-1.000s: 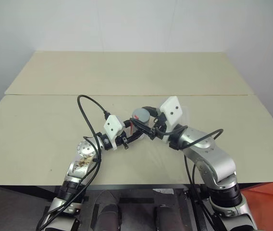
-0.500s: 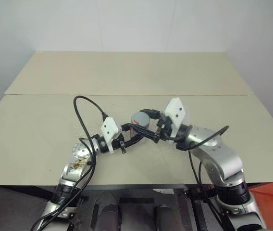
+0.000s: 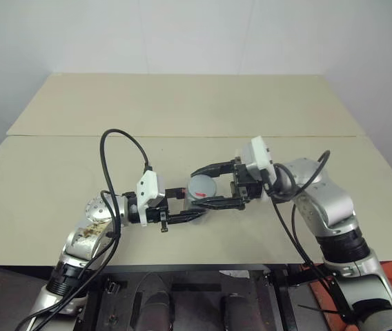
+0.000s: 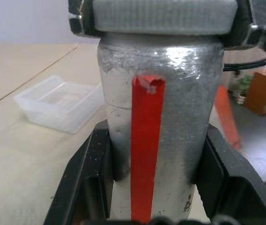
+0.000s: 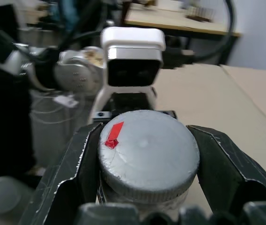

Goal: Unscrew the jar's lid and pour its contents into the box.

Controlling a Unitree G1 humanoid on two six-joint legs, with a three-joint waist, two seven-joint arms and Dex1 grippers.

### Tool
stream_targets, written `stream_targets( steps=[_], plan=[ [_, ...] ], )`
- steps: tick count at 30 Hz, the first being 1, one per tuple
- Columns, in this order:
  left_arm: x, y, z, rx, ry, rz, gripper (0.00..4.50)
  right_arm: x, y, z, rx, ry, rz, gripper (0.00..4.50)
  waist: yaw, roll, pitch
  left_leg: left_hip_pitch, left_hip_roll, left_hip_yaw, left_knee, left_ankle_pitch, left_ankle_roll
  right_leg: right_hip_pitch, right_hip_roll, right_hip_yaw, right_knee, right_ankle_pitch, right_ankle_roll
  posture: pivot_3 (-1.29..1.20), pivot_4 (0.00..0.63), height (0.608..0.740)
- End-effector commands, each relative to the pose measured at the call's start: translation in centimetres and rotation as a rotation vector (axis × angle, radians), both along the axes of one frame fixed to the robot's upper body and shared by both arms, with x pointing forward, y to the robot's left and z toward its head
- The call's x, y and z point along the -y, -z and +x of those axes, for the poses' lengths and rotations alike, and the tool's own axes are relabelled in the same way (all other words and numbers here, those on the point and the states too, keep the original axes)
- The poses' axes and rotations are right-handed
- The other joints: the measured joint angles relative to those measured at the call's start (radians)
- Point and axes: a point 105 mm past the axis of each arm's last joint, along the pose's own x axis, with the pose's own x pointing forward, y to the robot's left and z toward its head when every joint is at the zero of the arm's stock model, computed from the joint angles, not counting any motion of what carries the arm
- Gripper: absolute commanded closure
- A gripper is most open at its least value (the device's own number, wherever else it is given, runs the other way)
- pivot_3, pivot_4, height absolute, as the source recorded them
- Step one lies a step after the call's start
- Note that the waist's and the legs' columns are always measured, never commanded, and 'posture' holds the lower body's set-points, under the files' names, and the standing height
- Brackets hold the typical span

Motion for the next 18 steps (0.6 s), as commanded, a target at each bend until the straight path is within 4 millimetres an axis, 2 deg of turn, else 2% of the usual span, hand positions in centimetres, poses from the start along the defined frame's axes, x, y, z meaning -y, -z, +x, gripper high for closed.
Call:
stream_targets(
  steps=[1,5,10,12,16,18],
  plan=[
    [1.4,-1.7,-1.5,0.05,0.116,-0.046,2.51,0.5,-1.2,0.1,0.066,-0.116,-0.012,1.69,0.0,0.0,0.0,0.0,0.0,0.0,0.0,0.0,0.0,0.0,0.0,0.0,0.0,0.0,0.0,0.0,0.15,0.74],
    [1.7,-1.9,-1.5,0.06,0.124,-0.049,2.51,0.9,-1.3,0.5,0.07,-0.206,-0.028,1.69,0.0,0.0,0.0,0.0,0.0,0.0,0.0,0.0,0.0,0.0,0.0,0.0,0.0,0.0,0.0,0.0,0.15,0.74],
    [2.0,-1.8,-1.6,0.064,0.117,-0.057,2.51,0.9,-1.2,1.3,0.055,-0.238,-0.042,1.69,-0.001,0.0,0.0,0.0,0.0,0.0,0.0,0.0,0.0,0.0,0.0,0.0,0.001,0.0,0.0,0.0,0.15,0.74],
    [2.0,-1.7,-1.4,0.069,0.097,-0.065,2.51,0.8,-1.3,1.5,0.027,-0.237,-0.038,0.98,-0.001,0.0,0.0,0.0,0.0,-0.001,0.0,0.0,0.0,-0.001,0.0,0.0,0.001,0.0,0.0,0.0,0.15,0.74],
    [1.9,-1.7,-1.0,0.072,0.067,-0.078,2.51,0.9,-1.7,1.6,0.027,-0.232,-0.025,0.02,0.002,0.0,0.0,0.0,0.0,-0.001,0.0,0.0,0.0,-0.001,0.0,0.0,0.001,0.0,0.0,0.0,0.15,0.74],
    [1.9,-1.7,-0.8,0.072,0.06,-0.08,2.51,1.1,-2.0,1.6,0.031,-0.23,-0.016,0.02,0.002,0.0,0.0,0.0,0.0,-0.001,0.0,0.0,0.0,-0.001,0.0,0.0,0.001,0.0,0.0,0.0,0.15,0.74]
  ],
)
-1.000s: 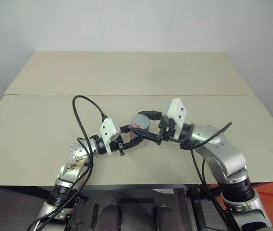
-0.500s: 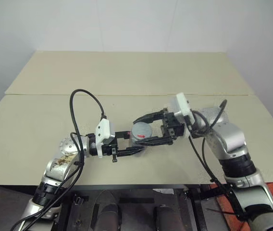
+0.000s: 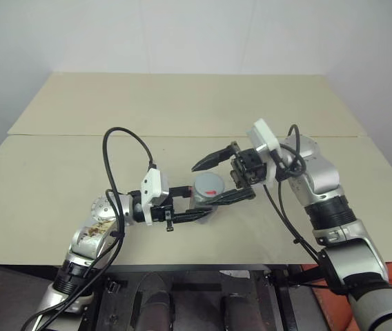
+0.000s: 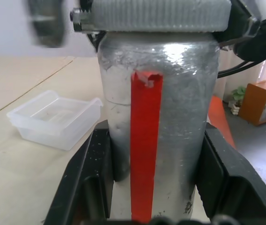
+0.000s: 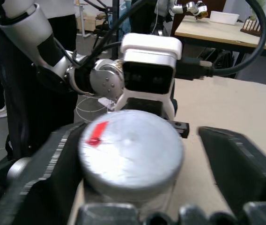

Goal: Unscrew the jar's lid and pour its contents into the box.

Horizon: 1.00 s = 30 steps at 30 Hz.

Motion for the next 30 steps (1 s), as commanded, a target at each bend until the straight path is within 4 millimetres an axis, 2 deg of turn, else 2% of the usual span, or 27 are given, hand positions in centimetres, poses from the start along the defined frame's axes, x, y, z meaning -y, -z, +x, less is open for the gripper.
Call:
stream_targets(
  steps=[1,4,8,13,17,21,24,30],
  plan=[
    [0.6,-1.2,-0.7,0.071,0.034,-0.029,2.51,0.8,-1.4,-0.4,0.051,-0.017,0.022,0.02,-0.001,0.0,0.0,0.0,0.0,0.0,0.0,0.0,0.0,0.0,0.0,0.0,0.0,0.0,0.0,0.0,0.15,0.74],
    [0.4,-1.1,-0.4,0.065,0.008,-0.034,2.51,1.8,-1.8,-0.5,0.129,0.04,0.06,0.02,0.002,0.0,0.0,0.0,0.0,0.0,0.0,0.0,0.0,0.0,0.0,0.0,0.0,0.0,0.0,0.0,0.15,0.74],
    [-0.1,-0.7,0.2,0.054,-0.042,-0.041,2.51,3.4,-3.1,-1.4,0.144,0.112,0.124,0.02,0.003,0.0,0.0,0.0,0.0,0.0,0.0,0.0,0.0,0.0,-0.001,0.0,-0.001,0.0,0.0,0.0,0.15,0.74],
    [-0.6,-0.6,1.9,0.087,-0.18,-0.062,2.51,4.0,-4.1,-1.2,0.197,0.403,0.204,0.02,0.0,0.0,0.0,0.0,0.0,-0.003,0.0,0.0,0.0,0.0,-0.001,0.0,0.0,0.0,0.0,0.0,0.15,0.74],
    [-0.7,-0.8,3.8,0.125,-0.321,-0.094,2.51,3.5,-4.4,-0.8,0.103,0.641,0.298,0.02,-0.002,0.0,0.0,0.0,0.0,-0.003,0.0,0.0,0.0,0.0,-0.001,0.001,0.001,0.0,0.0,0.0,0.15,0.74],
    [-0.8,-1.0,4.7,0.148,-0.381,-0.109,2.51,1.8,-3.9,-1.7,0.04,0.78,0.364,0.02,0.0,0.0,0.0,0.0,-0.001,-0.004,0.0,0.0,0.0,0.0,-0.001,0.001,0.0,0.0,0.0,0.0,0.15,0.74],
    [-0.9,-1.1,5.6,0.168,-0.427,-0.112,2.51,0.6,-3.3,-1.4,0.037,0.905,0.37,0.02,-0.001,0.0,0.0,0.0,-0.001,-0.004,0.0,0.0,0.0,-0.001,-0.001,0.001,0.001,0.0,0.0,0.0,0.15,0.74],
    [-1.0,-1.7,6.4,0.188,-0.446,-0.127,2.51,-1.0,-2.1,-0.6,0.078,1.001,0.334,0.02,-0.001,0.0,0.0,-0.001,-0.002,-0.003,0.0,0.0,0.0,-0.001,-0.001,0.001,0.0,0.0,0.0,0.0,0.15,0.74]
  ],
)
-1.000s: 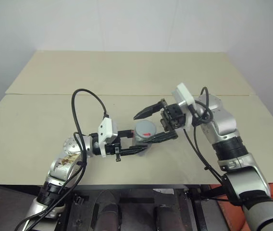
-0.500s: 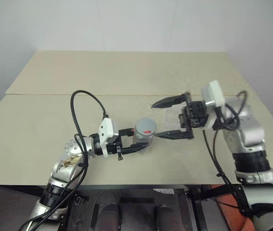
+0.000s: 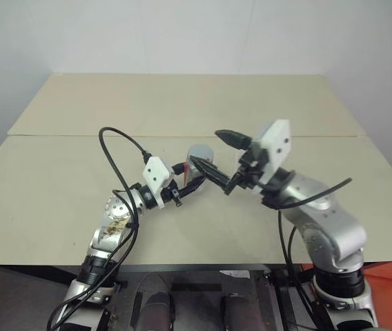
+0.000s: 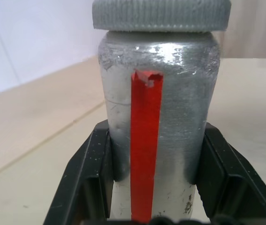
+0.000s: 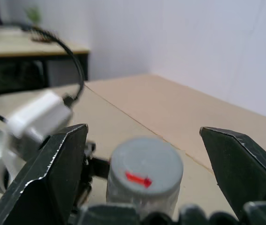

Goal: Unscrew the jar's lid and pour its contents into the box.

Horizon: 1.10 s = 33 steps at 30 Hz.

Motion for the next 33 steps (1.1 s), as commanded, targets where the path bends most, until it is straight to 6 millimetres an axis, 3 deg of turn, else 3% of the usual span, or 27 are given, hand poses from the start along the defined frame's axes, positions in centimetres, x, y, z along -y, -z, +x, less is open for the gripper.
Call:
stream_targets(
  steps=[1,7,19,26,33],
  plan=[
    [-0.1,-1.5,0.2,0.061,-0.006,-0.027,2.51,-0.6,-1.0,0.1,0.05,0.048,0.025,0.02,0.0,0.0,0.0,0.0,0.0,0.0,0.0,0.0,0.0,0.0,0.0,0.0,0.0,0.0,0.0,0.0,0.15,0.74],
    [0.1,-1.7,0.2,0.065,-0.01,-0.036,2.51,-1.1,-0.8,1.3,0.052,0.117,0.042,0.02,-0.001,0.0,0.0,0.0,0.0,0.0,0.0,0.0,0.0,0.0,0.001,0.0,0.0,0.0,0.0,0.0,0.15,0.74],
    [0.2,-1.6,0.1,0.064,-0.02,-0.044,2.51,-1.5,-1.0,1.7,0.028,0.106,0.08,0.02,-0.001,0.0,0.0,0.0,0.0,0.0,0.0,0.0,0.0,0.0,0.001,0.0,0.0,0.0,0.0,0.0,0.15,0.74],
    [0.3,-1.3,0.1,0.055,-0.011,-0.037,2.51,-1.5,-0.9,1.7,0.019,0.098,0.086,1.72,-0.001,0.0,0.0,0.0,0.001,0.0,0.0,0.0,0.0,0.0,0.001,0.0,0.0,0.0,0.0,0.0,0.15,0.74],
    [0.5,-1.2,-0.5,0.052,0.028,-0.028,2.51,-1.5,-0.7,1.5,0.02,0.051,0.068,1.72,-0.001,0.0,0.0,0.0,0.001,0.0,0.0,0.0,0.0,0.0,0.001,0.0,0.0,0.0,0.0,0.0,0.15,0.74]
  ],
)
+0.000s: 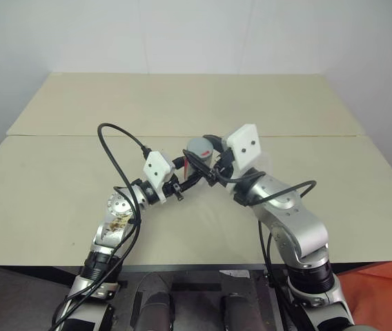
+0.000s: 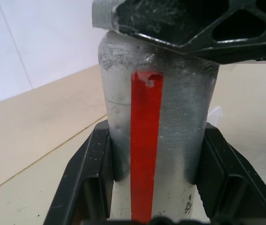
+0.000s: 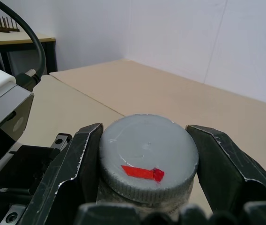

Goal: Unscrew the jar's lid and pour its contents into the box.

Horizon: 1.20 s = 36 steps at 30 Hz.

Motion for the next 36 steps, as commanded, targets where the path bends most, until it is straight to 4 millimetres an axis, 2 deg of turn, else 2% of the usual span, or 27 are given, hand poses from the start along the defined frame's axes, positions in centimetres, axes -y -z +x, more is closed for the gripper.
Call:
stream_targets(
  steps=[1,10,14,20,25,36],
  plan=[
    [0.2,-0.9,-1.0,0.046,0.06,-0.005,2.51,0.2,-1.3,-0.7,0.064,-0.089,-0.005,1.72,0.0,0.0,0.0,0.0,0.0,0.0,0.0,0.0,0.0,0.0,0.0,0.0,0.0,0.0,0.0,0.0,0.15,0.74],
    [1.1,-0.9,-3.0,0.014,0.191,-0.04,2.51,0.6,-1.1,-1.9,0.125,-0.49,-0.163,1.72,-0.001,0.0,0.0,0.0,0.0,0.002,0.0,0.0,0.0,0.001,0.0,0.0,-0.001,0.0,0.0,0.0,0.15,0.74],
    [1.6,-0.9,-4.0,0.004,0.252,-0.042,2.51,1.3,-0.2,-1.8,0.106,-0.704,-0.247,1.72,-0.002,0.0,0.0,0.0,0.001,0.003,0.0,0.0,0.0,0.001,0.001,-0.001,-0.002,0.0,0.0,0.0,0.15,0.74],
    [2.0,-0.9,-4.9,-0.004,0.294,-0.04,2.51,2.3,0.5,-1.1,0.071,-0.931,-0.376,1.72,-0.002,0.0,0.0,0.0,0.001,0.005,0.0,0.0,0.0,0.001,0.001,-0.001,-0.002,0.0,0.0,0.0,0.15,0.74],
    [2.3,-0.8,-5.4,-0.009,0.315,-0.039,2.51,2.8,0.0,0.0,0.046,-1.044,-0.436,1.72,-0.001,0.0,0.0,0.0,0.001,0.005,0.0,0.0,0.0,0.001,0.001,-0.001,-0.001,0.0,0.0,0.0,0.15,0.74],
    [3.4,-0.7,-5.6,-0.009,0.338,-0.04,2.51,3.2,-0.7,0.9,0.077,-1.081,-0.494,1.72,0.001,0.001,0.001,0.0,0.001,0.0,0.0,0.0,0.0,0.0,-0.001,-0.001,-0.001,0.0,0.0,0.0,0.15,0.74]
  ],
)
